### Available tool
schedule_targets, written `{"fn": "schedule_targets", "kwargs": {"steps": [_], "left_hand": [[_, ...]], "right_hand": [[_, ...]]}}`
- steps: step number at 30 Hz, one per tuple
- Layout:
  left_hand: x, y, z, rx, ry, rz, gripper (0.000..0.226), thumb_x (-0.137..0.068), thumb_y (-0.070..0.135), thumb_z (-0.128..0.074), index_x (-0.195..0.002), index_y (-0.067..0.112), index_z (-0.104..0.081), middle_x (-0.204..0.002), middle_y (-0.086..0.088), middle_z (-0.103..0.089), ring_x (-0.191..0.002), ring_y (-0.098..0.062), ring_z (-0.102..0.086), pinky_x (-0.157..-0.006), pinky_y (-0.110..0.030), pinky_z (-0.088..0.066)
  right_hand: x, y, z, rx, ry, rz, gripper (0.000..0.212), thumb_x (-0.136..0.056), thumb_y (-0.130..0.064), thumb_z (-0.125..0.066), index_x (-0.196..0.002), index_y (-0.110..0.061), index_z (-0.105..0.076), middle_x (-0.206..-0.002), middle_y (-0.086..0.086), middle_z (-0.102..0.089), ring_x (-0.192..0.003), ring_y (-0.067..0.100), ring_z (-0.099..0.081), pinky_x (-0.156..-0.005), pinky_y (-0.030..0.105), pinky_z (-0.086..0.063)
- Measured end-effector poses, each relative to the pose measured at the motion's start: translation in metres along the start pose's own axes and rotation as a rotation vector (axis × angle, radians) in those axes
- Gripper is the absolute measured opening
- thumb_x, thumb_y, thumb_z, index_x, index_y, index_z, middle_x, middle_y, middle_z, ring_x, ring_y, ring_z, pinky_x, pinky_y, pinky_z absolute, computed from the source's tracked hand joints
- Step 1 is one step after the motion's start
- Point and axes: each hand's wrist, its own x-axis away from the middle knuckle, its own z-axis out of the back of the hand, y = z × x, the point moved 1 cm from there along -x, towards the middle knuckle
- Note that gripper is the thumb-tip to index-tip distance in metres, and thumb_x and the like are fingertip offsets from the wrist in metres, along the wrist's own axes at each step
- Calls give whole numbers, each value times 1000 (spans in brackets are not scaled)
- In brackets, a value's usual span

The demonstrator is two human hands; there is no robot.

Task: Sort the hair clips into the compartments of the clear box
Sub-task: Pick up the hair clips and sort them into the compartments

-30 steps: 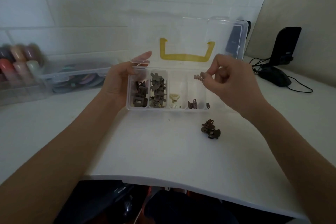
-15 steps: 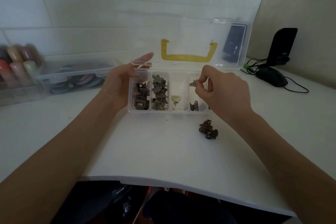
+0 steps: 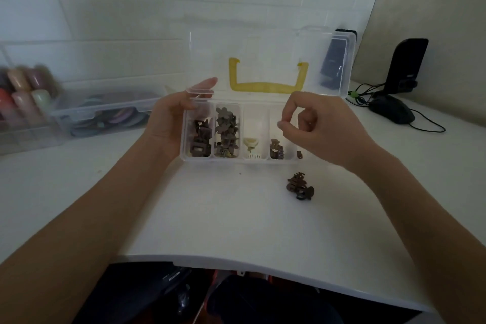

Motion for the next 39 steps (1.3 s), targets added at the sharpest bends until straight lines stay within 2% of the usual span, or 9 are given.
{"fn": "schedule_targets", "kwargs": {"steps": [4, 9, 12, 17, 22, 24, 27, 33, 39], "left_hand": [[1, 2, 3, 35, 50, 17, 66, -32, 19, -72, -97, 16, -74, -91, -6, -66, -80, -24, -66, -71, -38, -54], [0, 4, 7, 25, 122, -20, 78, -22, 22, -75, -100, 17, -74, -94, -8, -69, -83, -25, -67, -74, -39, -55], [0, 5, 9, 19, 171, -25, 72, -31, 17, -69, -102, 17, -73, -109, -9, -58, -92, -26, -60, -83, -42, -50], [1, 6, 7, 15, 219, -52, 57, -44, 12, -54, -97, 17, -74, -104, -4, -55, -83, -20, -63, -81, -38, -50], [3, 6, 4, -14, 220, -36, 59, -45, 17, -54, -101, 17, -73, -94, 0, -60, -79, -19, -65, -81, -39, -50], [4, 6, 4, -10, 202, -40, 57, -53, 15, -46, -105, 16, -69, -82, 3, -65, -73, -17, -67, -74, -36, -53], [3, 6, 5, -28, 183, -56, 58, -52, 15, -48, -106, 18, -69, -85, 4, -64, -78, -17, -64, -81, -37, -49], [4, 6, 2, -57, 138, -65, 54, -46, 13, -57, -97, 21, -74, -85, 5, -64, -80, -17, -60, -80, -33, -48], [1, 5, 1, -72, 69, -42, 76, -22, 22, -76, -98, 22, -75, -92, 0, -55, -89, -23, -41, -83, -36, -39]], "right_hand": [[1, -2, 8, -196, -256, 71, 22, -77, -27, -71, -65, -15, -58, -39, -3, -36, -39, 10, -26, -47, 13, -28], [2, 1, 10, -144, -450, 47, 22, -74, -36, -73, -62, -18, -68, -41, 0, -35, -39, 9, -27, -44, 14, -25], [1, 2, 14, -149, -545, -14, 10, -74, -39, -72, -76, -29, -75, -41, 1, -43, -37, 10, -39, -45, 18, -35], [4, 9, 18, -137, -797, -161, 17, -73, -43, -69, -90, -47, -71, -44, -2, -52, -43, 7, -44, -56, 23, -36], [5, 15, 10, -140, -849, -177, 12, -76, -32, -71, -84, -41, -74, -49, 4, -57, -45, 9, -45, -59, 25, -35], [4, 13, 8, -158, -835, -150, 11, -77, -30, -71, -83, -38, -75, -50, 5, -59, -45, 11, -45, -58, 26, -36], [2, 6, 8, -230, -724, -85, 9, -78, -28, -70, -83, -34, -75, -50, 2, -61, -43, 9, -44, -50, 17, -34], [-4, -3, 6, -331, -58, -23, 8, -75, -26, -75, -83, -24, -75, -45, -1, -57, -37, 7, -43, -44, 10, -31], [-2, 8, -5, 123, 145, -20, 8, -80, -35, -69, -82, -28, -70, -50, -10, -50, -42, 4, -41, -52, 22, -32]]}}
